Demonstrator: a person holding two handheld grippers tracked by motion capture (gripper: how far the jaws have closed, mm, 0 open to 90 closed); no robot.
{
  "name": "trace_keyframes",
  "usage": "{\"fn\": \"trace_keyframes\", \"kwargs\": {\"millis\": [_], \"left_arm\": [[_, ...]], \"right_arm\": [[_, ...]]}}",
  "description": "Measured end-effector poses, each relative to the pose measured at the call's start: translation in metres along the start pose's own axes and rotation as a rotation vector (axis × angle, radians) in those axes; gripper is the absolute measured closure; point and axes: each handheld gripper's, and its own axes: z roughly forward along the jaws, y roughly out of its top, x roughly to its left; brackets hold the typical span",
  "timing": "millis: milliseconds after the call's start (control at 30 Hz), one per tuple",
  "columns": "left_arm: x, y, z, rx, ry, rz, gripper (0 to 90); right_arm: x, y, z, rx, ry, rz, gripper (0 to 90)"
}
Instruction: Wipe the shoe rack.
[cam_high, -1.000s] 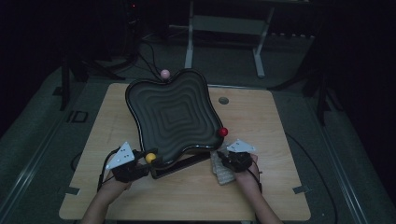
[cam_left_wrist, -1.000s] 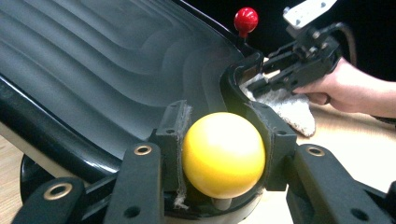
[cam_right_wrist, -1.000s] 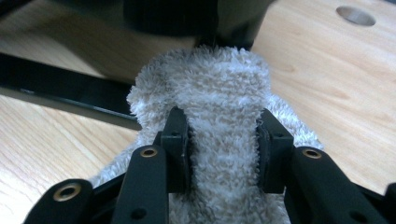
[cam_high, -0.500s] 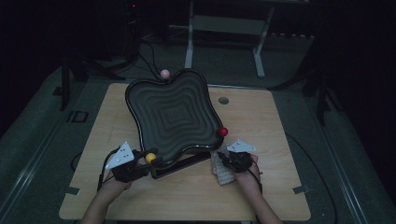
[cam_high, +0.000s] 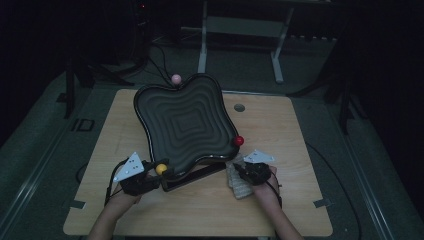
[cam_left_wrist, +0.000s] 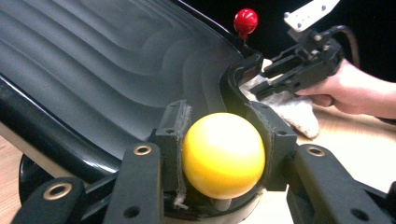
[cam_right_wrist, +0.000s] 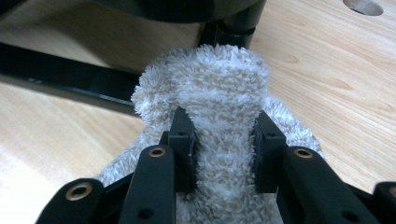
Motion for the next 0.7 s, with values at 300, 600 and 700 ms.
{"fn": "trace_keyframes", "kwargs": {"millis": [300, 600, 700], "left_arm": [[-0.01, 0.002, 0.002, 0.01, 0.04, 0.012, 48.5], [-0.007, 0.007, -0.009, -0.005, 0.045, -0.014, 38.9], [-0.007, 0.009, -0.017, -0.012, 0.052, -0.009, 34.6]], "right_arm": [[-0.006, -0.009, -0.044, -0.036, 0.011, 0.038, 67.4], [-0.007, -0.014, -0.079, -0.086, -0.009, 0.048, 67.4], [-0.008, -0.016, -0.083, -0.093, -0.018, 0.06, 67.3]]}}
